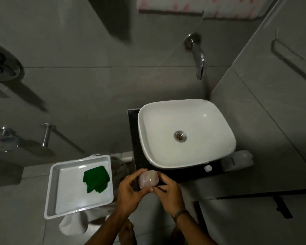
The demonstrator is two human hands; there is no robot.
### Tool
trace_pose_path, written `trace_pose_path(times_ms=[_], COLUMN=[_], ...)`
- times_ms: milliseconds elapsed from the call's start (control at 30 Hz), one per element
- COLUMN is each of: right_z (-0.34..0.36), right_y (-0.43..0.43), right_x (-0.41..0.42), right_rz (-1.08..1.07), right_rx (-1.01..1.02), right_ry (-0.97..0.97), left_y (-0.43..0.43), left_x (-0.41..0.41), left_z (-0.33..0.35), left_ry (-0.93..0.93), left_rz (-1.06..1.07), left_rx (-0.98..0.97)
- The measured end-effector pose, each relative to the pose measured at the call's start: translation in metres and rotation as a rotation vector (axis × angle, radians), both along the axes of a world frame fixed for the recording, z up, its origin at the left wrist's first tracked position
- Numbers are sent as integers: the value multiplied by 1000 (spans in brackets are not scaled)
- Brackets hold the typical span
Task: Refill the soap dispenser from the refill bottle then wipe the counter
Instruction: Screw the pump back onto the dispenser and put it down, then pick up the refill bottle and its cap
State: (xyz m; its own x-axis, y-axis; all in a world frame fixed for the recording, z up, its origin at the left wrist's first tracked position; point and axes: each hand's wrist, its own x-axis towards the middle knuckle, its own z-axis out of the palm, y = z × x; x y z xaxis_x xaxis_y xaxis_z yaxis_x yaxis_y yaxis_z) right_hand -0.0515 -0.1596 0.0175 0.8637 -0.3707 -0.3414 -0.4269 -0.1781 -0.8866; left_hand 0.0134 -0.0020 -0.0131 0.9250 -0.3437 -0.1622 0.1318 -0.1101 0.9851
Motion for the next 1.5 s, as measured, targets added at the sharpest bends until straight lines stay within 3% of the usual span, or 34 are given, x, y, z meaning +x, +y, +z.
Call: trace_pose_path(times_ms=[300,700,833,933,1000,1100,1200,1500], right_z=[-51,-53,-46,-43,-38,-28,-13,-27], right_y=[-2,-4,-17,-47,-79,-133,-188,-268], right_x=[16,20,3,-30,-55,-80,-81,-44], right_rz=[-95,-92,-172,-319,-475,-787,-1000,-1079], right_rx=[46,94,95,9,-78,-196,-240,-148], right_ry=[71,50,138,189,212,161,51,-148], left_y=[-13,-19,-17,-21,-48,-115,-199,-354], left_x=[14,17,-15,-71,-94,-98,-85,-84], left_z=[-53,-56,-44,-35,-26,-16,-9,-29], left_ry=[102,129,-86,25,45,-117,-259,155], left_rz=[1,4,201,276,121,-146,-223,30], left_rx=[23,43,299,319,351,360,426,826])
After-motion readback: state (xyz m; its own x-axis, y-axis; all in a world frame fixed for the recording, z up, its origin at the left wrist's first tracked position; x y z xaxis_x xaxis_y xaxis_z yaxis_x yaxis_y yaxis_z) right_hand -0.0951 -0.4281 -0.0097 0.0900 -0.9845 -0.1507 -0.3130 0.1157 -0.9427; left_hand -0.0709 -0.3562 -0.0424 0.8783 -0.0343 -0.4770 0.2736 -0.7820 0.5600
